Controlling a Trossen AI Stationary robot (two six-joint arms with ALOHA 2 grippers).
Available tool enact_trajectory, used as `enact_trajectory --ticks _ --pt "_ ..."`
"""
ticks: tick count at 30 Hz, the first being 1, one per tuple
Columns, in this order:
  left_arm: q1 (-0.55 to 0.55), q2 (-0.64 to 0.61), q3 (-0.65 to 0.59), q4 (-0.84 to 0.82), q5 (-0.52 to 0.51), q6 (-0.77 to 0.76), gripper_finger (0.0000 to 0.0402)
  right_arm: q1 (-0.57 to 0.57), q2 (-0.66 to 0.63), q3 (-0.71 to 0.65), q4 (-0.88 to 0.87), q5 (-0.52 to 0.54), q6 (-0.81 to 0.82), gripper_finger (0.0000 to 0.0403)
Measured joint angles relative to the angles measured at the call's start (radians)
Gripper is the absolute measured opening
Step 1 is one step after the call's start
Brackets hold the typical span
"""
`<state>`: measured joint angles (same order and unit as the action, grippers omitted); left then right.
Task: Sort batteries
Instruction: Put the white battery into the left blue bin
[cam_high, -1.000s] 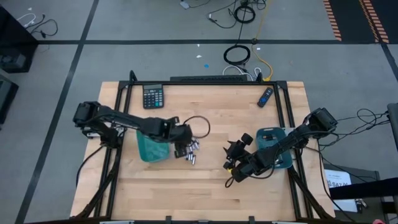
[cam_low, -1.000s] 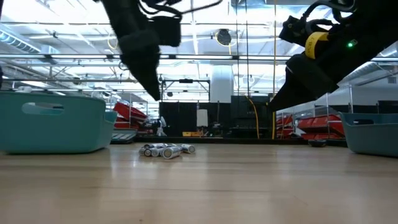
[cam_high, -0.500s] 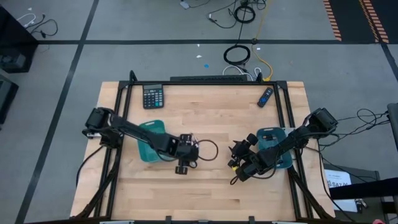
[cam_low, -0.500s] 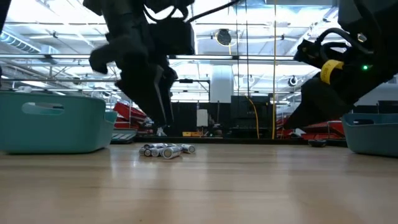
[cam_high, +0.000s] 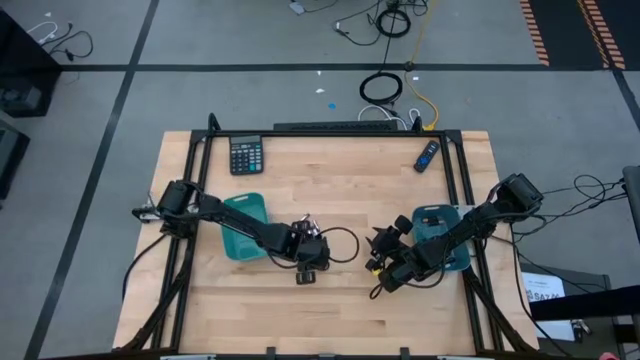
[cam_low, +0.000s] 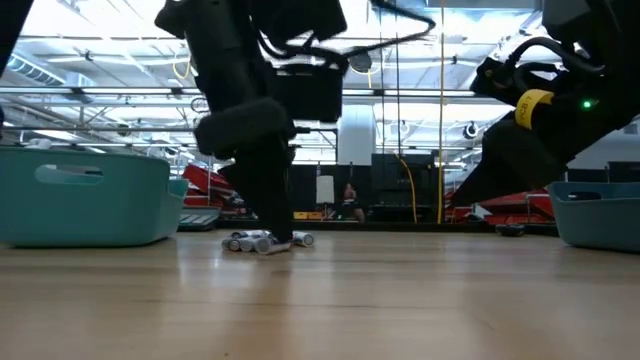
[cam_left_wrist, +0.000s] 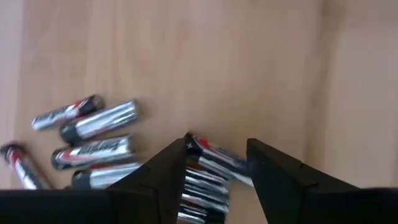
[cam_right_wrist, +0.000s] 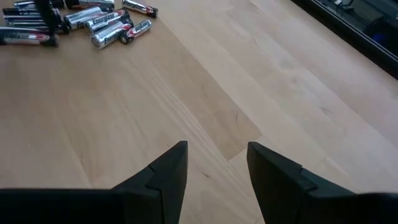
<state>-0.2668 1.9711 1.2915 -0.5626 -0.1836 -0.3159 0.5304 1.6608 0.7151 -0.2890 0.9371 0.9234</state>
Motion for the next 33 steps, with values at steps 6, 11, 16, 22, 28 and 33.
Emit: enact_trajectory --ticks 6,11,16,22,28,33 --pt "-0.005 0.004 0.001 -0.015 0.001 -0.069 0.018 0.0 0.0 0.0 0.006 0.0 -0.011 0.0157" --pt "-0.004 0.004 0.001 -0.096 -0.05 -0.063 0.018 0.001 0.0 0.001 0.022 -0.001 -0.021 0.0157" --pt "-0.004 0.003 -0.022 -0.1 -0.065 0.01 0.018 0.002 0.0 0.001 0.028 -0.013 -0.03 0.0157" --pt "0.003 0.013 -0.035 -0.091 -0.061 0.067 0.018 0.002 0.0 0.001 0.032 -0.024 -0.03 0.0157" --pt "0.012 0.011 -0.036 -0.091 -0.065 0.087 0.018 0.002 0.0 0.001 0.032 -0.026 -0.03 0.0157" --pt "0.002 0.014 -0.016 -0.111 -0.08 0.087 0.018 0.002 0.0 0.001 0.032 -0.026 -0.03 0.0157"
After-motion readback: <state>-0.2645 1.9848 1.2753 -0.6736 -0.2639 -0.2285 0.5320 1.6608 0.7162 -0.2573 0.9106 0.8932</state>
